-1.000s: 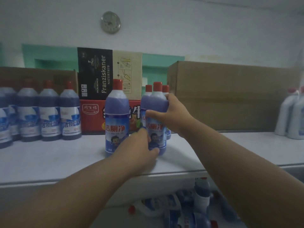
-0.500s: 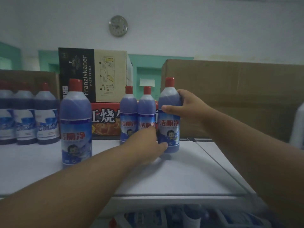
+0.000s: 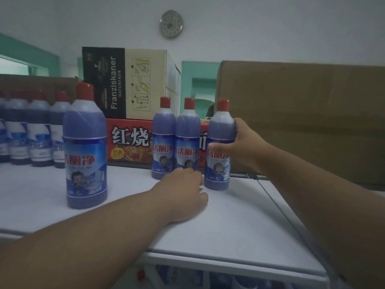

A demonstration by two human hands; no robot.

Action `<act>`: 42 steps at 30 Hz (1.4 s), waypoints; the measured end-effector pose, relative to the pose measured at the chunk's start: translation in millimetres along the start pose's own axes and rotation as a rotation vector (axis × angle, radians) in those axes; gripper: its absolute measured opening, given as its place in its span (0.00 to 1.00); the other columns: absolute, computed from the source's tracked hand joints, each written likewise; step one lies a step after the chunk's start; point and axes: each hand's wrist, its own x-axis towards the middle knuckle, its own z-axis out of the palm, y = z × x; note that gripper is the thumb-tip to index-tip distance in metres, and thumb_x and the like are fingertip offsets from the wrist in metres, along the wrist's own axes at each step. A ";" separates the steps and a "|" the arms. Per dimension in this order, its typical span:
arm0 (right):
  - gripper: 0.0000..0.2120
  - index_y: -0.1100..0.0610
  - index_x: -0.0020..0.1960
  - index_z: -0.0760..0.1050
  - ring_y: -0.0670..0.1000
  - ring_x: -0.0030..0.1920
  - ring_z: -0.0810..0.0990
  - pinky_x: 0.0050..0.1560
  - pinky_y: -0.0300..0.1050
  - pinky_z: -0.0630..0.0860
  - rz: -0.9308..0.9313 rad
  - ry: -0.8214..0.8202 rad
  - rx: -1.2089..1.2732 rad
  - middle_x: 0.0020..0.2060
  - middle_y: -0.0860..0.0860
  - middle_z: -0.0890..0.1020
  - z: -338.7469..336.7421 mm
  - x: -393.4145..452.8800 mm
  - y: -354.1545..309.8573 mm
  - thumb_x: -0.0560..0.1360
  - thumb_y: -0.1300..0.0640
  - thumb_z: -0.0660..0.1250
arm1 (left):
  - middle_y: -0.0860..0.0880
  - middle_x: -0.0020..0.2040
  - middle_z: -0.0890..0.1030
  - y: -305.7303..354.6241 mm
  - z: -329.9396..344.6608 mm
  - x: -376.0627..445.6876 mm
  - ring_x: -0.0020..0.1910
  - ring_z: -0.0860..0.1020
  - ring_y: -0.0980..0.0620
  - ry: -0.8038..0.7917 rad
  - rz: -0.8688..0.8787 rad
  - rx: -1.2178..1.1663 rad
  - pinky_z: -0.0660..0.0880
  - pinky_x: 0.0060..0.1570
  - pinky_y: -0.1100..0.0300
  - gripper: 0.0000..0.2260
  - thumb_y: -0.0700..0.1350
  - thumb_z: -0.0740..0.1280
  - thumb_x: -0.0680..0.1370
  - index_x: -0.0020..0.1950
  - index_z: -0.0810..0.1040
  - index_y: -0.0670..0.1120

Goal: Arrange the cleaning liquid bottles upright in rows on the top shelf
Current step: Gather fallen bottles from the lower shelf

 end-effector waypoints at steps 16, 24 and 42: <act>0.28 0.50 0.59 0.69 0.51 0.55 0.81 0.58 0.51 0.80 0.017 0.038 -0.121 0.55 0.48 0.80 24.4 -8.0 13.4 0.67 0.55 0.81 | 0.51 0.59 0.74 -3.2 3.4 4.0 0.59 0.69 0.50 0.025 0.029 0.004 0.71 0.62 0.50 0.13 0.55 0.61 0.80 0.60 0.73 0.51; 0.32 0.52 0.63 0.68 0.51 0.55 0.81 0.56 0.50 0.81 0.009 0.023 -0.134 0.57 0.48 0.80 20.0 -10.3 11.6 0.66 0.51 0.82 | 0.53 0.55 0.75 0.2 0.3 -0.1 0.53 0.72 0.52 0.071 0.010 -0.023 0.74 0.55 0.53 0.08 0.54 0.64 0.78 0.54 0.72 0.54; 0.22 0.54 0.66 0.71 0.44 0.52 0.75 0.46 0.27 0.70 -0.602 0.060 -0.198 0.54 0.45 0.76 57.2 -73.5 -112.7 0.75 0.50 0.73 | 0.59 0.43 0.76 -39.1 -59.4 -99.7 0.40 0.75 0.59 0.487 -0.176 -0.041 0.77 0.41 0.59 0.04 0.55 0.66 0.79 0.49 0.73 0.57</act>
